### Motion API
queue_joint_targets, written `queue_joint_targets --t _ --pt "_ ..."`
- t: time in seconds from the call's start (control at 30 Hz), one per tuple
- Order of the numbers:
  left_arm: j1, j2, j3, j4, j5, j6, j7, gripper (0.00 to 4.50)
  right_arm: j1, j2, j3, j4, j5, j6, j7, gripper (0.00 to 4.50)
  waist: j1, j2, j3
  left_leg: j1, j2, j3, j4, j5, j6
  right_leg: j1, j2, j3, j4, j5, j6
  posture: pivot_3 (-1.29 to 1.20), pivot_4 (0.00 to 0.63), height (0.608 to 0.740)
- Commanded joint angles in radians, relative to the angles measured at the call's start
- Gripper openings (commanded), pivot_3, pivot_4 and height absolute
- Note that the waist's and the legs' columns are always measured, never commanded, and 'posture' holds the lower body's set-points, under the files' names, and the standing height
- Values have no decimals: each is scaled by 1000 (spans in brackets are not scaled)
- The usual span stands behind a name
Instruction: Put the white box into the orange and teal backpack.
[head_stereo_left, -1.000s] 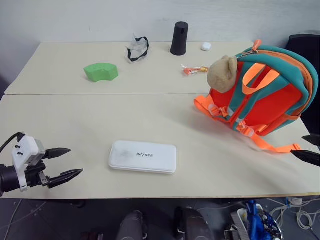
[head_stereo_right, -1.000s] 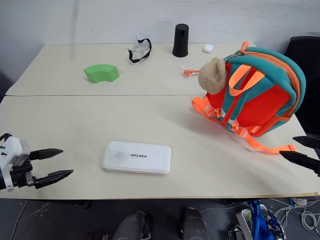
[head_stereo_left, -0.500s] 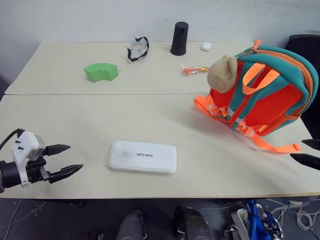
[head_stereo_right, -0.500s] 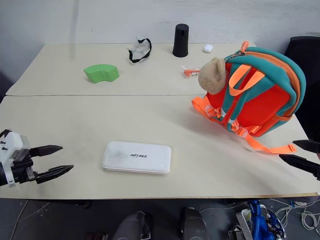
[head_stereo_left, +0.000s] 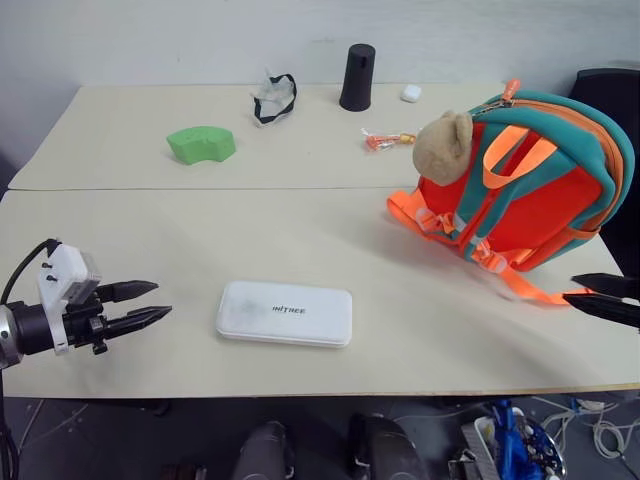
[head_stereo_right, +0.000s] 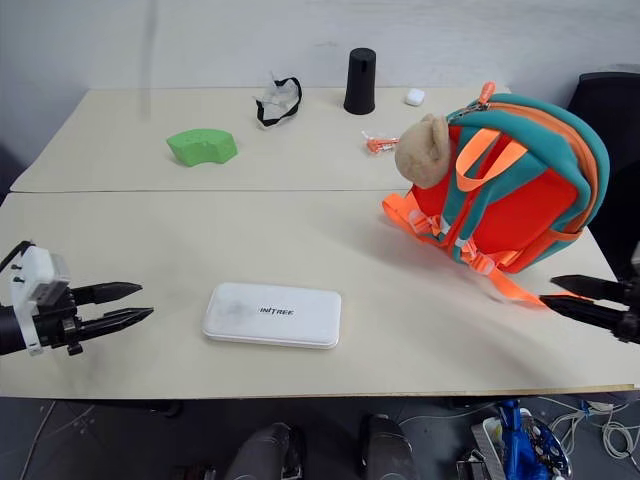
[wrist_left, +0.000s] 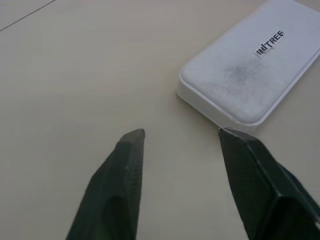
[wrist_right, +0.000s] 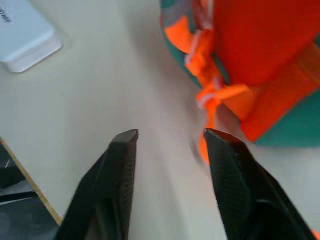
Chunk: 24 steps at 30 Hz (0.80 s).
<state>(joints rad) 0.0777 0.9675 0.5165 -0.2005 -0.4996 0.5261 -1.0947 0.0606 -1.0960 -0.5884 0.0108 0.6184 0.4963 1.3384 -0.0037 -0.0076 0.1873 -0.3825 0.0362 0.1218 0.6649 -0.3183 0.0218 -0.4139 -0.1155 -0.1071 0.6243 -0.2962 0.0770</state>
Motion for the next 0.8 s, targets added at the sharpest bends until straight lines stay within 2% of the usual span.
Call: queue_joint_targets --t 0.03,0.1,0.17,0.3,0.43,0.6,0.8 --pt "-46 35 -66 36 29 -52 -34 1299 -31 21 56 -125 46 26 -11 766 1 0 0 0 0 0 0 0 0 0 0 0 0 0 0 0 150 740" --pt "-83 37 -141 76 71 -105 -49 657 -51 52 143 -219 45 21 -30 81 1 0 0 0 0 0 0 0 0 0 0 0 0 0 0 0 150 740" --pt "-118 33 -207 108 106 -148 -64 29 -79 87 232 -291 33 16 -55 0 1 0 0 0 0 0 0 0 0 0 0 0 0 0 0 0 150 740" --pt "-226 7 -387 159 216 -206 -47 29 -186 177 461 -374 -50 17 -136 0 1 0 0 0 -1 0 1 0 0 0 0 0 1 0 0 0 150 740" --pt "-289 -29 -458 197 255 -246 -42 29 -252 233 598 -359 -164 -7 -214 0 2 0 0 -1 -1 1 1 0 0 -2 0 0 2 0 0 0 150 740" --pt "-335 -62 -512 217 270 -271 -55 29 -298 291 701 -308 -261 -31 -269 0 2 -1 0 -4 -1 2 4 1 1 -4 1 0 3 0 1 0 150 740" --pt "-377 -121 -562 206 278 -265 -45 29 -332 335 740 -256 -314 -49 -299 0 2 -1 0 -5 -2 2 6 2 2 -4 1 -1 4 1 1 0 150 740"
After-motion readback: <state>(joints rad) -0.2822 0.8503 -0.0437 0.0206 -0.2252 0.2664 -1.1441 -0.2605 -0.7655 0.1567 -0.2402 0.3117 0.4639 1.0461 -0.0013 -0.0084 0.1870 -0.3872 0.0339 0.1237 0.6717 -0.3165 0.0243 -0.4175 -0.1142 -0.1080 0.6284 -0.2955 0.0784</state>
